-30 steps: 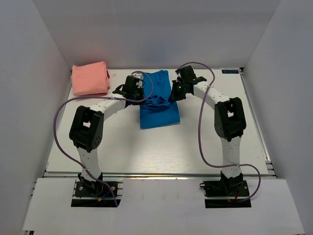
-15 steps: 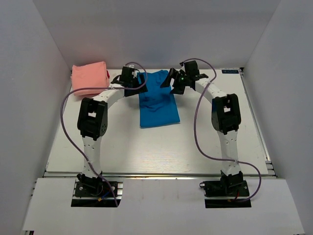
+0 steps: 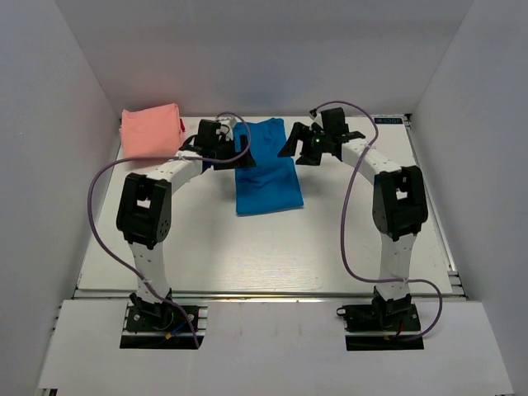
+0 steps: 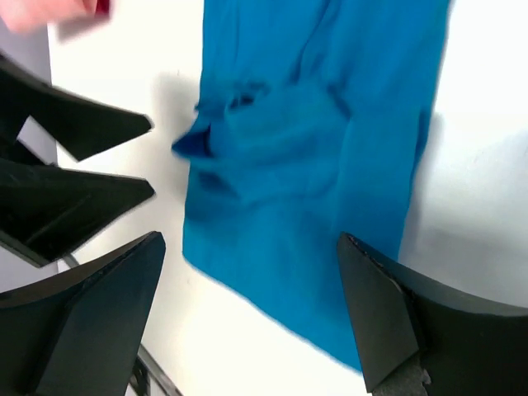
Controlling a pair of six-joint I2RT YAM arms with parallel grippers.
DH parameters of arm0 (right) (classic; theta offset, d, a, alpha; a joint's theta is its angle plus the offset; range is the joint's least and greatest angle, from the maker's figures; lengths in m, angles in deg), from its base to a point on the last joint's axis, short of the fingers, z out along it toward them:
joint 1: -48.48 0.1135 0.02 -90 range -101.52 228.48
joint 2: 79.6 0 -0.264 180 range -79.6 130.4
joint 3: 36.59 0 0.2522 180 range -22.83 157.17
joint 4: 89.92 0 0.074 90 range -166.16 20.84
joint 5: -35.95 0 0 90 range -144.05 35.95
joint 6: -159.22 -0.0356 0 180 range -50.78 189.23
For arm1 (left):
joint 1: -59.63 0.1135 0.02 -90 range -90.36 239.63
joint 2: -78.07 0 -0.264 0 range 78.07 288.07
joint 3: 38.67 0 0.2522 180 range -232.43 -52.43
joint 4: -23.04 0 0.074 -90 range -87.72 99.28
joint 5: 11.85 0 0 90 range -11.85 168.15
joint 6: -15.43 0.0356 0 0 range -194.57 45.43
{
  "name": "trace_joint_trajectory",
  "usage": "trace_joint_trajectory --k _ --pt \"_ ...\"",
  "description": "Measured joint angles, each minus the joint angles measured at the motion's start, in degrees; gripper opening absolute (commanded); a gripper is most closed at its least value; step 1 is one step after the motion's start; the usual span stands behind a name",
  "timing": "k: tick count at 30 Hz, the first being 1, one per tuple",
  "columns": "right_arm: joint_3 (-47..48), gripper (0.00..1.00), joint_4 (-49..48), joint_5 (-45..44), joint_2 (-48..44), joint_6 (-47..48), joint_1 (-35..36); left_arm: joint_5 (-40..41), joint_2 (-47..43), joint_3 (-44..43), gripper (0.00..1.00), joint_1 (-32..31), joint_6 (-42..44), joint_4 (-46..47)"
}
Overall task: Fold and stack the t-shirts
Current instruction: Fold the folded rectangular tshirt in 1/3 of the way
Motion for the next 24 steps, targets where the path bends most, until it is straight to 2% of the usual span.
trace_joint_trajectory --k 4,12,19,24 --pt "-3.7 0.90 -0.3 1.1 -3.7 2.6 0.7 -7.7 -1.3 3.0 1.00 -2.4 2.2 3.5" --pt "-2.4 0.90 -3.6 4.6 -0.3 1.5 1.4 -17.1 0.0 2.6 1.00 -4.7 4.7 8.1" --pt "1.3 0.90 -6.0 6.4 8.1 -1.8 1.3 -16.7 10.3 -1.1 1.00 -3.0 5.2 8.2" --pt "3.9 0.90 -5.9 4.4 12.6 -2.4 1.0 -13.0 11.5 -3.8 1.00 -2.2 5.8 7.2"
